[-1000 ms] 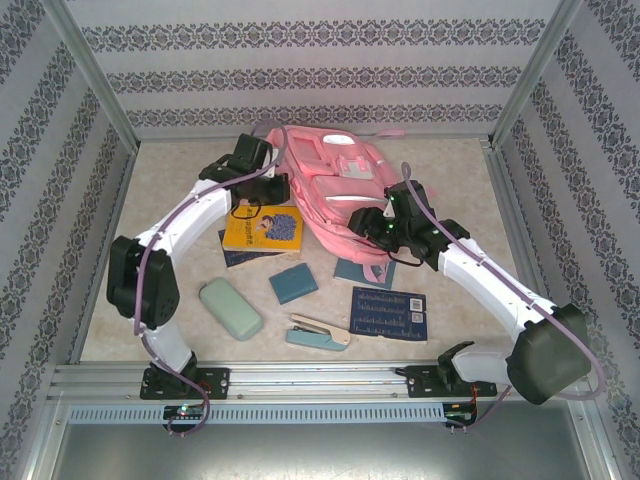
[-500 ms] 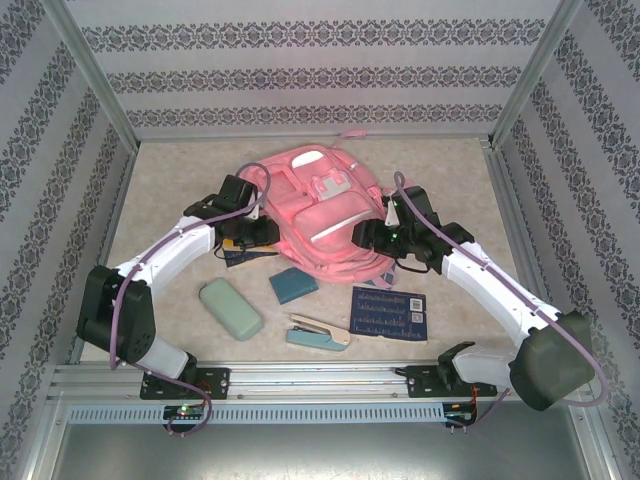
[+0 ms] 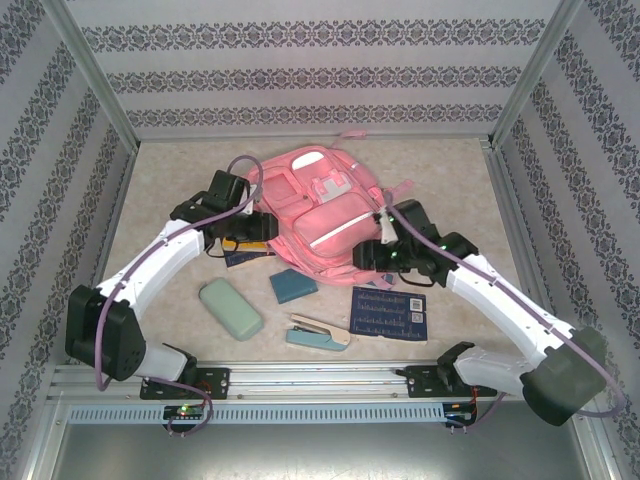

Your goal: Pack books, pencil case, and school supplies into a backpack

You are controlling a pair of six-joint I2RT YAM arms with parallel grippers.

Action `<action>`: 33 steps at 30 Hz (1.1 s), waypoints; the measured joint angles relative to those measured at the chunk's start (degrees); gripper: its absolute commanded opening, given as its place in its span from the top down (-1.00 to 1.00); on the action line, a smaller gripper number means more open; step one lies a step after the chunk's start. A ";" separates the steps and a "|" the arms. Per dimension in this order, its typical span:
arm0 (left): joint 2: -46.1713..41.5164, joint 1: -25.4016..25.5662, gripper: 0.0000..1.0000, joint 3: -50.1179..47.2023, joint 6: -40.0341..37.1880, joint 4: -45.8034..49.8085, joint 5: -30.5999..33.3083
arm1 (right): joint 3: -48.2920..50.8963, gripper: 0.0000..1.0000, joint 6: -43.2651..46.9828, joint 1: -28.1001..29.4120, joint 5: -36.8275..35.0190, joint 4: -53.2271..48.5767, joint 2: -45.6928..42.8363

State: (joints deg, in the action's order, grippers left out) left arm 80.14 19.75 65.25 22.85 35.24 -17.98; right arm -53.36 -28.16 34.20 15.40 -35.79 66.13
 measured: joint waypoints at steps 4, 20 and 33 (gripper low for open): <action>-3.69 0.00 -0.04 -1.68 -0.63 0.37 0.46 | -1.57 0.00 6.32 11.28 -0.92 -0.85 4.70; -13.31 -0.22 -0.13 -11.76 0.07 0.11 1.51 | -4.13 0.07 34.12 21.84 0.72 -0.02 20.81; -13.90 -1.55 -0.14 -12.17 0.07 -1.40 -0.04 | -4.13 0.14 34.29 22.60 0.59 -0.70 27.67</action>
State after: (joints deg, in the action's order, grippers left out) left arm 66.24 18.20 53.08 22.92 33.85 -18.02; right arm -57.49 6.13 56.80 15.99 -36.49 93.80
